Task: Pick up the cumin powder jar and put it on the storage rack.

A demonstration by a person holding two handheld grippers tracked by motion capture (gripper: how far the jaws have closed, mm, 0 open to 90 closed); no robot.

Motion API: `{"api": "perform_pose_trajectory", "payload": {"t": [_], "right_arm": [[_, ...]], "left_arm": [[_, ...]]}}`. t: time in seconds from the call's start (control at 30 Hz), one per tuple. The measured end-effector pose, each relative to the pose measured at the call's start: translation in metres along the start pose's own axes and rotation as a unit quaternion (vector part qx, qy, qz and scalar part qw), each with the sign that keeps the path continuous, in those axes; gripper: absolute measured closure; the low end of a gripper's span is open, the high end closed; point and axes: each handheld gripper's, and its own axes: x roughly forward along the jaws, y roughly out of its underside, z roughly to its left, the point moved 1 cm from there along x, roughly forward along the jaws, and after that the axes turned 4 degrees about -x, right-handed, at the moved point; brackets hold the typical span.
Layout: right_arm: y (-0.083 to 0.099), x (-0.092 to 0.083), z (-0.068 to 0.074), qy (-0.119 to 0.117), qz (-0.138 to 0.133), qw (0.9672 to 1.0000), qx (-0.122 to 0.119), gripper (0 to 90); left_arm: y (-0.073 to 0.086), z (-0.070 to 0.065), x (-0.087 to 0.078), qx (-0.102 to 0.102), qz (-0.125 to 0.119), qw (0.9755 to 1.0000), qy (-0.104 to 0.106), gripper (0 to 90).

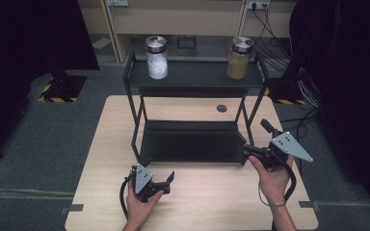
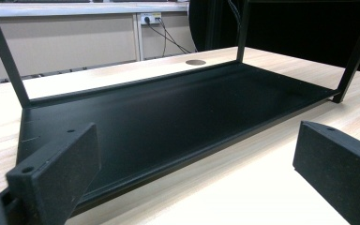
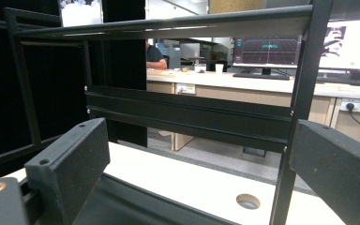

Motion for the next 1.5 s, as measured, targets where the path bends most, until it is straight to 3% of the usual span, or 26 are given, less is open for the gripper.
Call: {"api": "perform_pose_trajectory", "payload": {"t": [1.5], "right_arm": [[0.043,-0.013,0.007,-0.005,0.046,0.9986,0.026,5.3]], "left_arm": [[0.001,-0.001,0.0,-0.002,-0.001,1.0,0.001,0.3]]}}
